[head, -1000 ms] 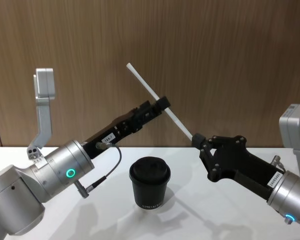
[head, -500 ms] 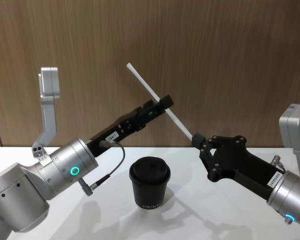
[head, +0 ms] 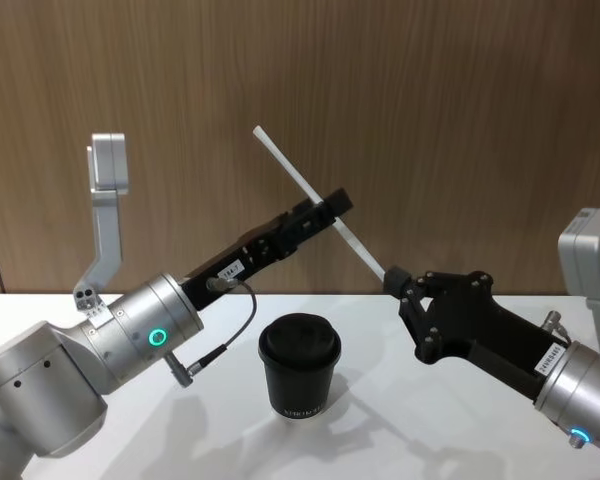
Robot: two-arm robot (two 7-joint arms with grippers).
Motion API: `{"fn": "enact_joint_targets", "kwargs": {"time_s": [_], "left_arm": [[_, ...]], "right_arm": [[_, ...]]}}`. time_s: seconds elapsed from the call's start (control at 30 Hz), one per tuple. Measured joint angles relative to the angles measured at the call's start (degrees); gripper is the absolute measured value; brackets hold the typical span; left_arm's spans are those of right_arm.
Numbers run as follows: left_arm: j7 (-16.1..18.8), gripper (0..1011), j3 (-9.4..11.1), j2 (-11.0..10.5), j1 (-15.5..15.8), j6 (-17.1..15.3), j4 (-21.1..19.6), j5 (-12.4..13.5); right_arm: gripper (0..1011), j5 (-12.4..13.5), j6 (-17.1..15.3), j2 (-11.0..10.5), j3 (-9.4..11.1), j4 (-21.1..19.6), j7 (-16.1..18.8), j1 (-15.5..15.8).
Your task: Pick up the straw with one hand, pass it to the other hand, and insert it into the cup.
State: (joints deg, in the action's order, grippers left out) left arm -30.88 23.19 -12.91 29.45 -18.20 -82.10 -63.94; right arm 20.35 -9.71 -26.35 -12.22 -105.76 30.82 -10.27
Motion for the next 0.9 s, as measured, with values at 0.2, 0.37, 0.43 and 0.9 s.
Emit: {"fn": "enact_joint_targets", "kwargs": {"time_s": [0.2, 0.37, 0.43, 0.9], "left_arm": [[-0.04, 1003, 0.34, 0.09, 0.45, 0.16, 0.6, -0.16], [-0.05, 1003, 0.62, 0.15, 0.75, 0.46, 1.08, -0.26], [-0.04, 1003, 0.69, 0.17, 0.82, 0.52, 1.17, -0.29], [0.06, 679, 1.02, 0.23, 1.17, 0.96, 1.64, -0.45]], "right_arm": [[4, 0.0, 0.0, 0.0, 0.0, 0.0, 0.0, 0.0], [4, 0.0, 0.0, 0.0, 0.0, 0.0, 0.0, 0.0], [5, 0.0, 0.0, 0.0, 0.0, 0.0, 0.0, 0.0], [4, 0.0, 0.0, 0.0, 0.0, 0.0, 0.0, 0.0]]}}
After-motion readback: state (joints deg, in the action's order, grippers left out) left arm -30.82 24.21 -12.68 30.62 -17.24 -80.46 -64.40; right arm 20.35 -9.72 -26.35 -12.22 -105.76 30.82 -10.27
